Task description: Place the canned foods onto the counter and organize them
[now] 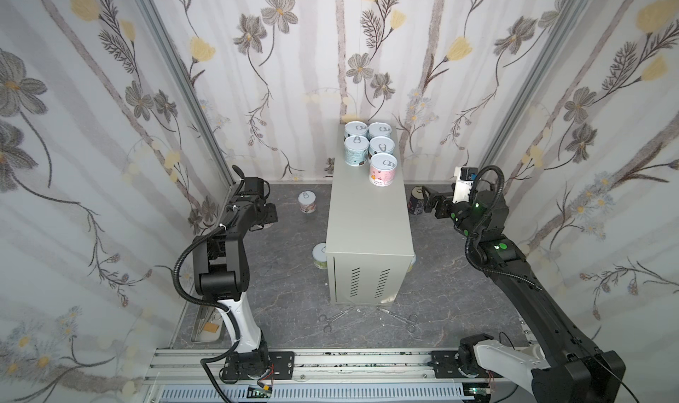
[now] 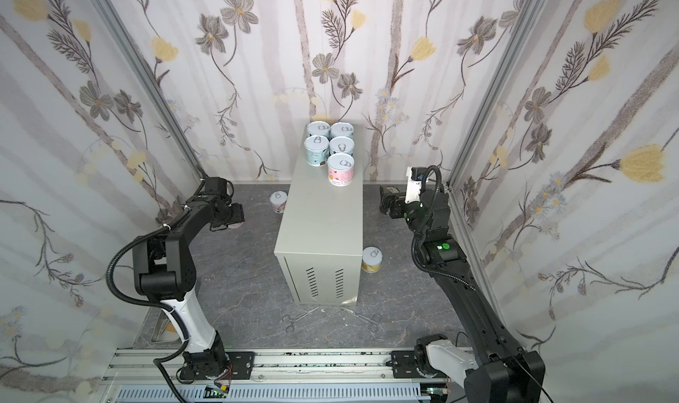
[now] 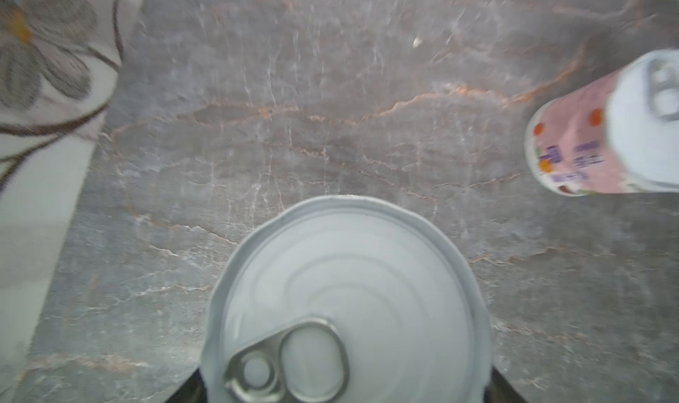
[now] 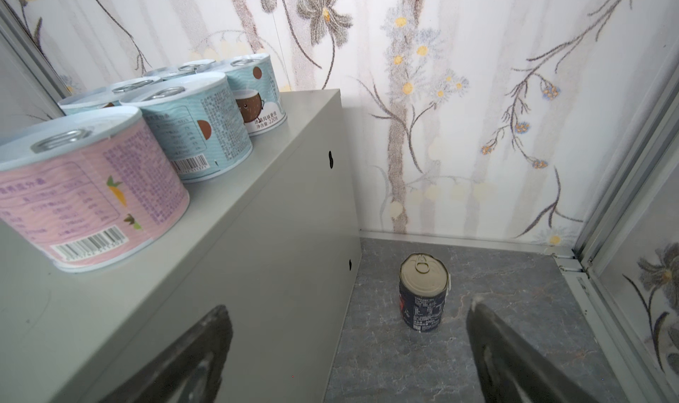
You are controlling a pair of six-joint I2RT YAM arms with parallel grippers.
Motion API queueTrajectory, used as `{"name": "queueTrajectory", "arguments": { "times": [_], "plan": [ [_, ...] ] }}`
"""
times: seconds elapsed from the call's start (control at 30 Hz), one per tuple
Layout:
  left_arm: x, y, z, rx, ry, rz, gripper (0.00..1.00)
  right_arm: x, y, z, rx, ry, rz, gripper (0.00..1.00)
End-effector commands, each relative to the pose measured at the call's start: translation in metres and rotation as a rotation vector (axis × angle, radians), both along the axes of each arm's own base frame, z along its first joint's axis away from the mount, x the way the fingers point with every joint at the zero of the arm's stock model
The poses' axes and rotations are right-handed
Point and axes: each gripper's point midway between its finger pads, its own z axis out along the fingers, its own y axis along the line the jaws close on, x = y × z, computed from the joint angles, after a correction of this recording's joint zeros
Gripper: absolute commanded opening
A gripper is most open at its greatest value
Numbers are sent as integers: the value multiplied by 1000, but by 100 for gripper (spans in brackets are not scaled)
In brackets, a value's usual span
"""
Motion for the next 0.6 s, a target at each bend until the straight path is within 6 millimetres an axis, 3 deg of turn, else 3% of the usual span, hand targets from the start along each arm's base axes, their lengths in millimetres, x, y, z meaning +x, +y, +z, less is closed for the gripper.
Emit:
{"name": "queueTrajectory", "arguments": {
  "times": [0.0, 0.33, 0.57],
  "plan": [
    [-1, -10, 45, 14, -63, -36, 49, 7, 4, 31, -26, -117, 18, 100],
    [-19, -82, 185, -18, -297, -218, 50, 21, 19, 65, -42, -197, 87, 100],
    [-45, -141, 253, -94, -435, -390, 50, 34, 25, 74, -34, -201, 105, 100]
  ]
}}
